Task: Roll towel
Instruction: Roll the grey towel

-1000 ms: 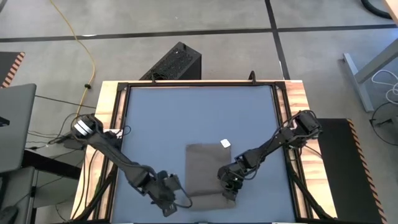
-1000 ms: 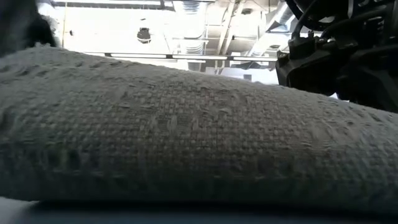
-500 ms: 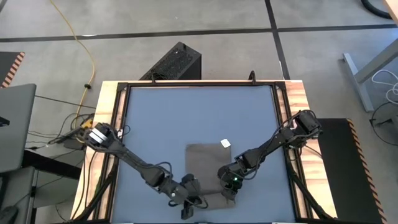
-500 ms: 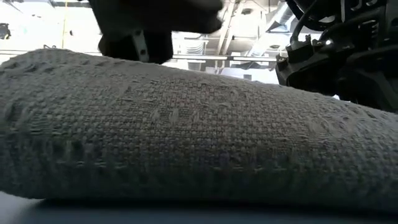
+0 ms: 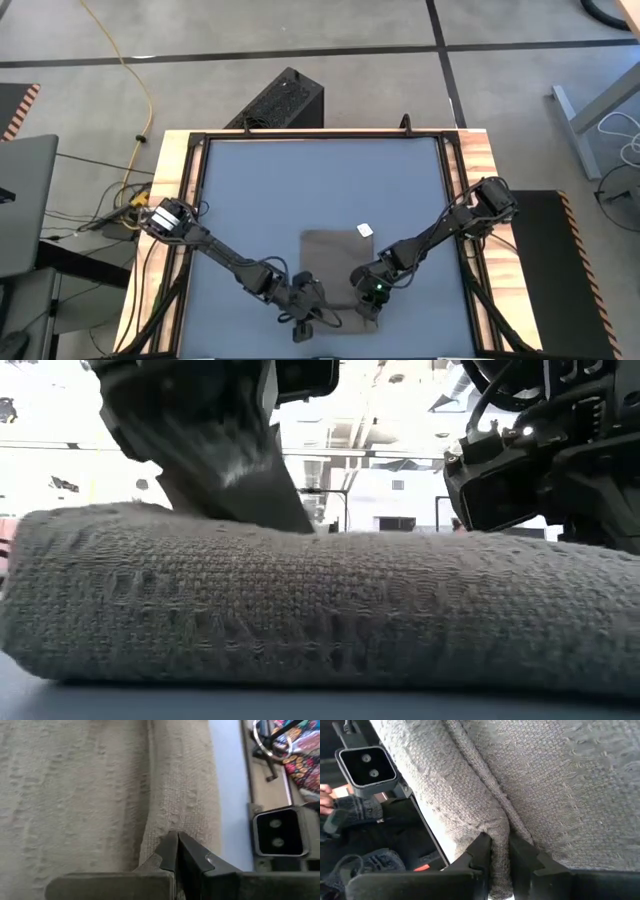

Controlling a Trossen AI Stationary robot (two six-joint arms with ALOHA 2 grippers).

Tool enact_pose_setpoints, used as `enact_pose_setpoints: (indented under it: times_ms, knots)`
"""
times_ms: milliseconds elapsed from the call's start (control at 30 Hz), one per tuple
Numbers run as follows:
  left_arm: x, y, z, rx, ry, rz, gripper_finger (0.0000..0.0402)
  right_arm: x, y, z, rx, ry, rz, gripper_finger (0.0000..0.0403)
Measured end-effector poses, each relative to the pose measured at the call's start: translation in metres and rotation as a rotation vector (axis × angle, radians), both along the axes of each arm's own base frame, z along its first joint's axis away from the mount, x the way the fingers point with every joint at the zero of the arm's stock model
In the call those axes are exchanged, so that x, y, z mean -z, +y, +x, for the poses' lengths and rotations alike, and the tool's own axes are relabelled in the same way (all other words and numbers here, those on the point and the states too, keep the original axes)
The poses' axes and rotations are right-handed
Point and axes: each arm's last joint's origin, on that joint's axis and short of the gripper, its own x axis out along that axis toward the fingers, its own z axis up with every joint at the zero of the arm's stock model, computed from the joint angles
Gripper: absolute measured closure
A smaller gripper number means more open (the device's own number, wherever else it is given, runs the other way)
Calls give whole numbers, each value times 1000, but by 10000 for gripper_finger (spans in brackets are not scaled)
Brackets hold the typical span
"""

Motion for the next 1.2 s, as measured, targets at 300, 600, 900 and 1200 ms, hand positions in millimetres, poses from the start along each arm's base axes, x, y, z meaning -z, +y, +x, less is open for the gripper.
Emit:
enact_pose_setpoints:
  times_ms: [300,600,900,1200]
  knots:
    - [5,3,-1,2,22,53,402,-2,-2,1,68,71,59,255]
    - [26,3,4,1,50,61,401,-26,-8,-9,71,91,50,184]
    - [28,18,10,-16,84,68,401,-62,-23,-38,71,145,-54,190]
    - [29,31,15,-5,106,36,401,-114,-3,-61,-12,-293,-210,191]
